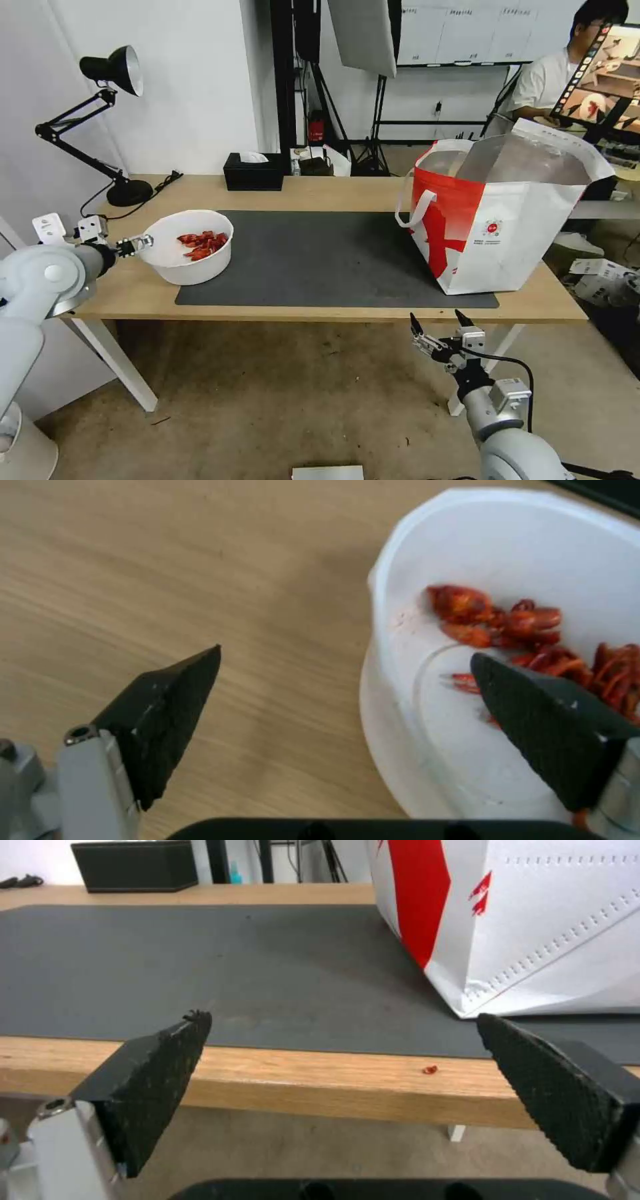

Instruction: Pick up the trash from the table and place it into the takeout bag.

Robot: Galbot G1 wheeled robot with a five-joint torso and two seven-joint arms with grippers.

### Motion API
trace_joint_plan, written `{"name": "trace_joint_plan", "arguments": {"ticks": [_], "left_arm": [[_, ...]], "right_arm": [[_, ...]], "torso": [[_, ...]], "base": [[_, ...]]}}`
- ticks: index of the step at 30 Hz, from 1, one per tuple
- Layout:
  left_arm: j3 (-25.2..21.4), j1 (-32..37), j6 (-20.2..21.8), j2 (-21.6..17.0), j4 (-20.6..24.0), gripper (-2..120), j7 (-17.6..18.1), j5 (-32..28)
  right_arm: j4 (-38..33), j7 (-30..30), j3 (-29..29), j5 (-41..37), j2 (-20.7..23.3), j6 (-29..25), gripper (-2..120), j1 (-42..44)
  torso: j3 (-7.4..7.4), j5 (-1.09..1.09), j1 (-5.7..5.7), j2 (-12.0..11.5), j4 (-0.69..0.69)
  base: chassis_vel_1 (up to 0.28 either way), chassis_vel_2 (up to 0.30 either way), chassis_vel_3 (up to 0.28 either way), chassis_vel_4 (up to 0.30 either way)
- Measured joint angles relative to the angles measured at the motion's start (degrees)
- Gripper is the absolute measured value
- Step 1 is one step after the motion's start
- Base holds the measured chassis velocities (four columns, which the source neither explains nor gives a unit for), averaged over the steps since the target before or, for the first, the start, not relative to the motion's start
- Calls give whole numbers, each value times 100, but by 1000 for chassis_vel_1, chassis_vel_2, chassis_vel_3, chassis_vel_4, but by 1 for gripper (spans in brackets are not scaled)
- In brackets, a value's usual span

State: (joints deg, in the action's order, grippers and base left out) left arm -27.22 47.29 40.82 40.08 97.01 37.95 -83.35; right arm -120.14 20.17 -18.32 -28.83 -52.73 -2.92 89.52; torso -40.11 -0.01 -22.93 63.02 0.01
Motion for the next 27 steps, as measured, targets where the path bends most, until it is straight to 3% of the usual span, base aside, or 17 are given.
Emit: {"name": "trace_joint_plan", "arguments": {"ticks": [11,14,16,27], "left_arm": [[287,-434,149,160,-425,99,381,-937],[362,-522,151,183,-503,91,561,-1147],[416,-593,151,215,-577,79,696,-1293],[427,-605,118,215,-543,46,733,-1308]], "right_arm": [[0,0,0,0,0,0,100,0],[0,0,0,0,0,0,100,0],[0,0,0,0,0,0,100,0],[0,0,0,0,0,0,100,0]], "torso": [[1,1,0,0,-1],[1,1,1,0,-1],[1,1,0,0,-1],[1,1,1,0,-1]], "base": [[0,0,0,0],[0,0,0,0],[0,0,0,0],[0,0,0,0]]}}
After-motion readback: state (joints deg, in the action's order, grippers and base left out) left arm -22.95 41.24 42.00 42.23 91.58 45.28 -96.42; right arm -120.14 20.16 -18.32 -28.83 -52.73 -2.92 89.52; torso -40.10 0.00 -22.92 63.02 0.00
